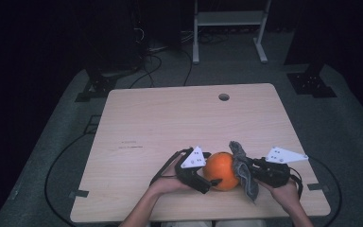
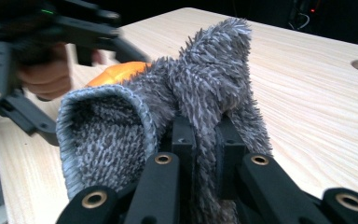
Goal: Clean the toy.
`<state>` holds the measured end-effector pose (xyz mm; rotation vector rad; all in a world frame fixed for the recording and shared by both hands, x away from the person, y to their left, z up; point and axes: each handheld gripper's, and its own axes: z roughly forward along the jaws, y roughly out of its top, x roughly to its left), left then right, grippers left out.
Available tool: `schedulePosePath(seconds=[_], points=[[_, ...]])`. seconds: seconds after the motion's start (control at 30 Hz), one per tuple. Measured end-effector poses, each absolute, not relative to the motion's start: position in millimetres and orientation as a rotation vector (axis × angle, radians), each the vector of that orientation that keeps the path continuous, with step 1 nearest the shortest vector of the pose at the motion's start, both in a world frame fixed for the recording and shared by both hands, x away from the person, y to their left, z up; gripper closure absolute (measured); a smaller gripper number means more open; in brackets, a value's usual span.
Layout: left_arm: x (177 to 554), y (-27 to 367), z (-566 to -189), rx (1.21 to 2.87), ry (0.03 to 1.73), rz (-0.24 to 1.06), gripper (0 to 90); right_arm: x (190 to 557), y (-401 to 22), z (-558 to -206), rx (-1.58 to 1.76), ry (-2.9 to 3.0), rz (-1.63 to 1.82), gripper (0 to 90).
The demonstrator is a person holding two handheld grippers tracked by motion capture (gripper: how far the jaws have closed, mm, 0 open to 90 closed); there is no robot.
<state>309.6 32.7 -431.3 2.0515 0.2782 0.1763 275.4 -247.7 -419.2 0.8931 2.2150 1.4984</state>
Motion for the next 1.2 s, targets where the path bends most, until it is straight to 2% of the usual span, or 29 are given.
schedulePosePath(seconds=[0.13, 0.23, 0.3, 0.4, 0.43, 0.6, 0.77, 0.8, 0.87, 0.9, 1.0, 1.07, 1.13, 1.2], points=[[306.6, 33.7, -430.5, 2.007, 0.280, 0.234, 31.6, 276.2, -251.9, -417.2, 0.907, 2.211, 1.496, 80.8], [301.5, 31.1, -421.8, 1.983, 0.300, 0.372, 36.8, 267.6, -251.2, -400.4, 0.841, 2.168, 1.584, 80.9], [300.5, 30.1, -419.1, 1.981, 0.304, 0.399, 38.0, 261.0, -237.7, -389.3, 0.743, 2.176, 1.604, 80.8], [297.7, 27.7, -422.6, 2.047, 0.310, 0.460, 38.6, 263.8, -220.3, -393.0, 0.705, 2.220, 1.508, 80.8], [297.9, 28.8, -425.2, 2.037, 0.320, 0.439, 38.6, 268.9, -220.8, -398.6, 0.733, 2.230, 1.473, 80.8], [292.7, 23.3, -429.5, 2.043, 0.312, 0.428, 37.9, 282.7, -246.0, -419.5, 0.940, 2.190, 1.393, 80.9], [290.3, 16.6, -430.6, 2.043, 0.315, 0.439, 35.2, 270.3, -236.9, -403.5, 0.816, 2.185, 1.518, 80.8], [290.7, 17.5, -431.1, 2.040, 0.311, 0.407, 32.3, 270.9, -233.5, -403.3, 0.794, 2.198, 1.495, 80.8], [297.6, 25.8, -429.0, 2.009, 0.322, 0.264, 23.1, 274.6, -234.8, -409.1, 0.808, 2.222, 1.501, 80.7], [302.1, 31.7, -426.4, 1.962, 0.356, 0.220, 21.5, 275.9, -237.4, -412.8, 0.828, 2.226, 1.492, 80.7], [310.6, 37.1, -424.8, 1.947, 0.448, 0.247, 14.2, 275.3, -245.8, -416.8, 0.849, 2.250, 1.487, 80.8], [313.6, 33.7, -432.3, 1.979, 0.469, 0.198, 14.4, 273.5, -246.2, -416.3, 0.831, 2.299, 1.489, 80.7], [309.5, 30.0, -438.5, 1.985, 0.440, 0.211, 21.6, 270.6, -244.7, -410.7, 0.799, 2.329, 1.474, 80.6], [303.5, 24.3, -439.2, 2.022, 0.377, 0.215, 25.1, 266.0, -243.5, -402.3, 0.765, 2.278, 1.536, 80.6]])
